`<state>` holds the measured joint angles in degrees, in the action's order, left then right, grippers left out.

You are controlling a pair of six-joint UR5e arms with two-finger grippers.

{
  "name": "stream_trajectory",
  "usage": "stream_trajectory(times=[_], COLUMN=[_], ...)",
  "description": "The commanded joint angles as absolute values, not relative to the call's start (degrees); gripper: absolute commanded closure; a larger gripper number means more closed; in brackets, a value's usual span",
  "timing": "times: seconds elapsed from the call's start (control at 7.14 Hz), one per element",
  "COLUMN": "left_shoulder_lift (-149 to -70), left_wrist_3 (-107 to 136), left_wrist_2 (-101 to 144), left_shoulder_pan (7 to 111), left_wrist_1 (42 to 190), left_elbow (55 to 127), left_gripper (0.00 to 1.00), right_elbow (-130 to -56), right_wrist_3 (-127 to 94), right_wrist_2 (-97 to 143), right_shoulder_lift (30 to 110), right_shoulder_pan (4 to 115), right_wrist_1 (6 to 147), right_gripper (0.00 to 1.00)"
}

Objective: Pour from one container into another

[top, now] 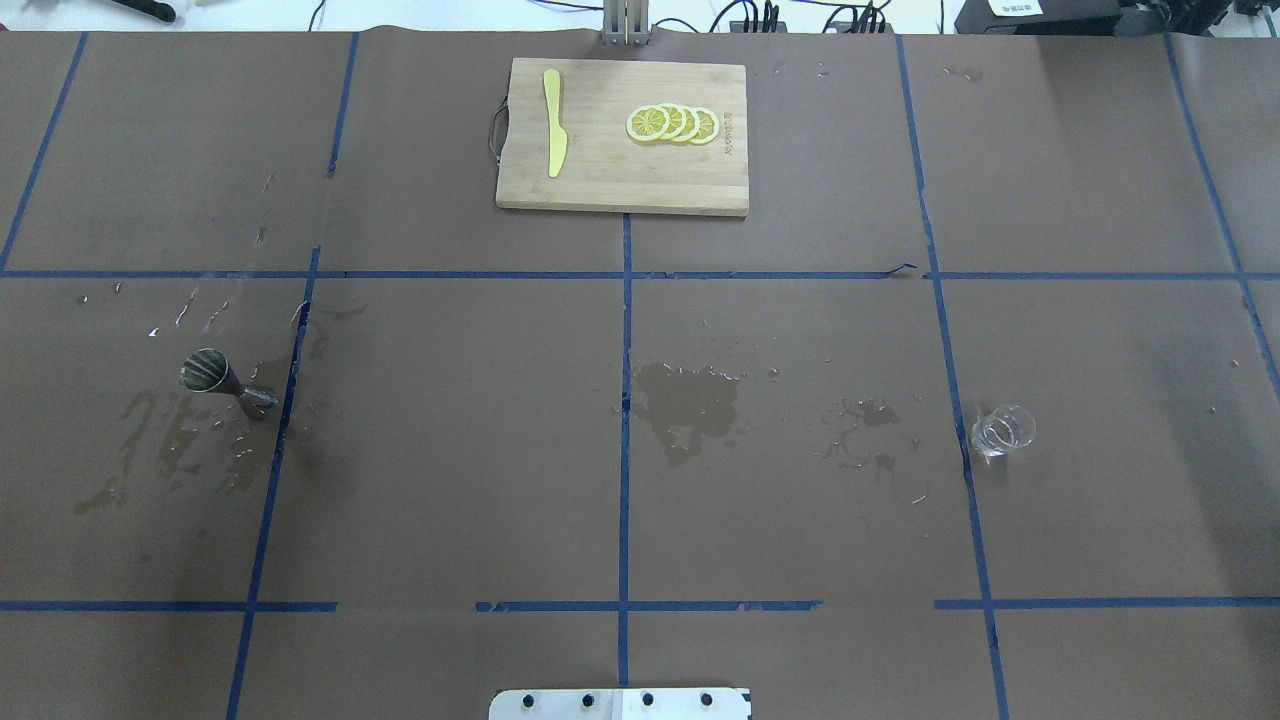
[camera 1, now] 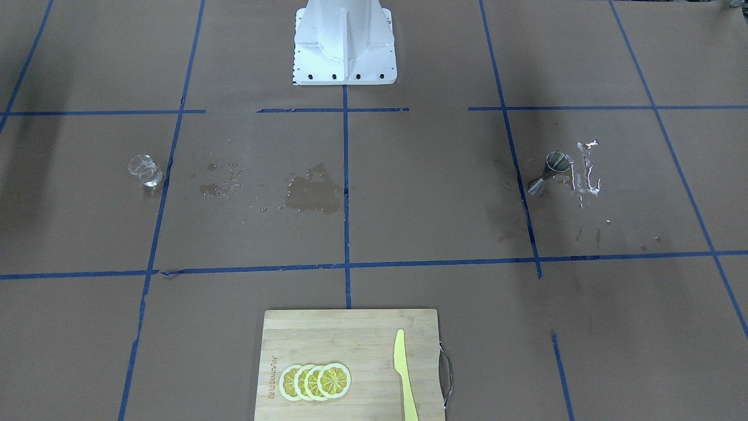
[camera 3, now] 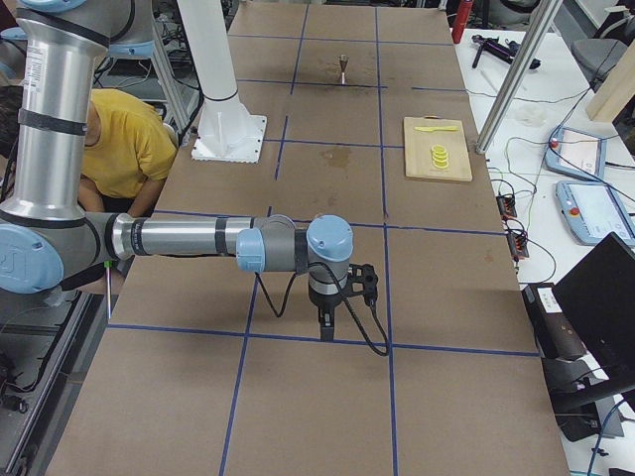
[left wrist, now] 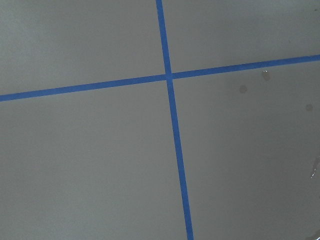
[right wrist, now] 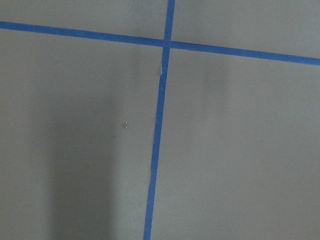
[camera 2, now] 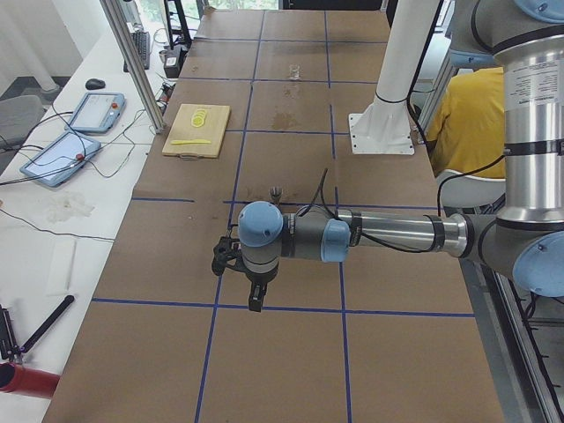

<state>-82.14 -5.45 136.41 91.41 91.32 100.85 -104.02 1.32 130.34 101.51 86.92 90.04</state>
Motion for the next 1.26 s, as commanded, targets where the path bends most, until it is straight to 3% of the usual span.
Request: stream_trajectory(times=[0.0, 0.7, 1.12], left_shoulder_lift=[-82.4, -82.6, -83.9], left_wrist_3=[-5.6, -5.0, -5.4], left_wrist_2=[136.3, 135.3, 135.3], left_shoulder_pan=[91.4, 91.4, 91.4], left_wrist_1=[91.3, 93.9, 113.7], left_elbow=[100.9, 102.2, 99.3], left_gripper=[0.00, 0.00, 0.00], right_elbow=[-104.1, -109.2, -110.9], right_wrist_3=[1.3, 0.5, 0.4], right_wrist_2=[130.4, 138.6, 138.3], right_shoulder_lift=[101.5, 101.7, 98.4], right_shoulder_pan=[86.8, 86.8, 87.5], right_wrist_1=[90.1, 90.1, 90.0], right_gripper=[0.00, 0.00, 0.00])
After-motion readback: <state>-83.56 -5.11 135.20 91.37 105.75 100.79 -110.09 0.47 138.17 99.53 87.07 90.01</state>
